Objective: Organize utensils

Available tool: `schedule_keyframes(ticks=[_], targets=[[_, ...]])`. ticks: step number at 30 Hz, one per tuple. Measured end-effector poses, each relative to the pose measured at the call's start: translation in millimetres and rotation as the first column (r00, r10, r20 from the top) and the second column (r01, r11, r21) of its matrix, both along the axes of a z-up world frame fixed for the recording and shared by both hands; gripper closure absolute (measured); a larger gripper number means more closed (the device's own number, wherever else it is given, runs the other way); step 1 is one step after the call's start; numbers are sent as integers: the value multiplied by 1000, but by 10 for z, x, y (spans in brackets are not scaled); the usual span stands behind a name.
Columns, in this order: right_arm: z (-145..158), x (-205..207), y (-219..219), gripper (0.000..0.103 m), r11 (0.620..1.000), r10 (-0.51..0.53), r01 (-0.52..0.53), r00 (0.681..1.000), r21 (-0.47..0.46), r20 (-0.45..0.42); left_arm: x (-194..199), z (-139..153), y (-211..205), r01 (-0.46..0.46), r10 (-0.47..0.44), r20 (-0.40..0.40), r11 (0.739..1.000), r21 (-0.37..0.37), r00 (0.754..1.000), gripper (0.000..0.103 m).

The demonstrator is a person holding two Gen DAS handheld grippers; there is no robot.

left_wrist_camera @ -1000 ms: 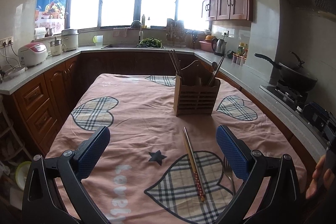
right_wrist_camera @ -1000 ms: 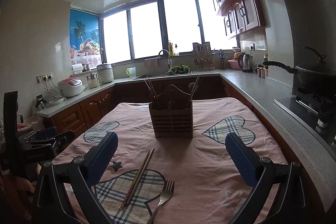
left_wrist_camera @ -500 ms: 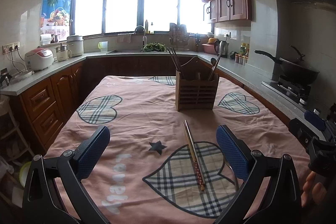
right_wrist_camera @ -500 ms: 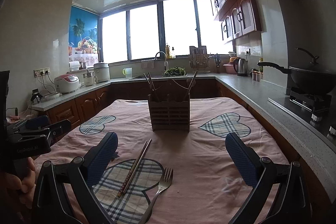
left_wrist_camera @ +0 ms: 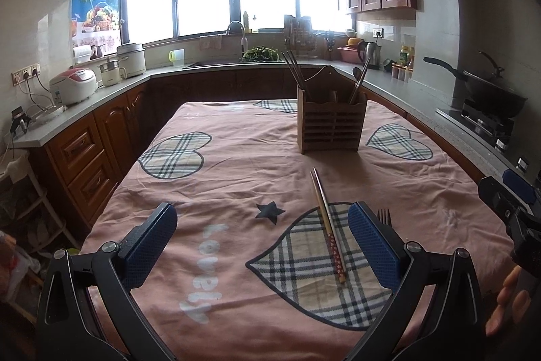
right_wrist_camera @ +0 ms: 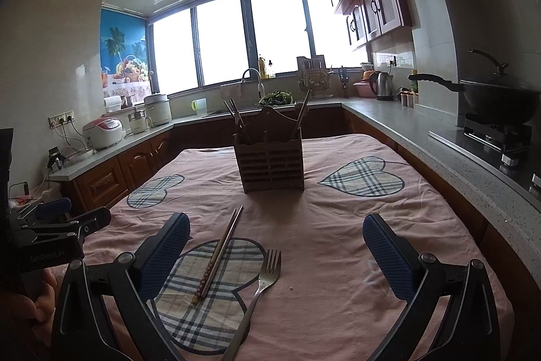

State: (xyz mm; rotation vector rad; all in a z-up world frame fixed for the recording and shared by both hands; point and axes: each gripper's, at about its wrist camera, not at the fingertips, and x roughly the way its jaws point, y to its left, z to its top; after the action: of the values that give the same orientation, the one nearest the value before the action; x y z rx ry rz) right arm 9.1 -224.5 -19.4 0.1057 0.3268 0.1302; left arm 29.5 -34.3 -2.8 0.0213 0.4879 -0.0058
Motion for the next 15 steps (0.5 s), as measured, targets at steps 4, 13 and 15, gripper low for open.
schedule_keyframes(ticks=[4, 13, 15], targets=[[50, -33, 24, 0, 1000, 9, -9, 1000, 5, 13, -59, 68, 17, -3, 4, 25, 1000, -9, 1000, 0], [112, -115, 76, 0, 1000, 13, -13, 999, -4, 35, -230, 188, 27, 2, -1, 75, 1000, -15, 997, 0], [127, -146, 87, 0, 1000, 14, -14, 999, -4, 41, -257, 204, 34, 1, 0, 82, 1000, -17, 997, 0]])
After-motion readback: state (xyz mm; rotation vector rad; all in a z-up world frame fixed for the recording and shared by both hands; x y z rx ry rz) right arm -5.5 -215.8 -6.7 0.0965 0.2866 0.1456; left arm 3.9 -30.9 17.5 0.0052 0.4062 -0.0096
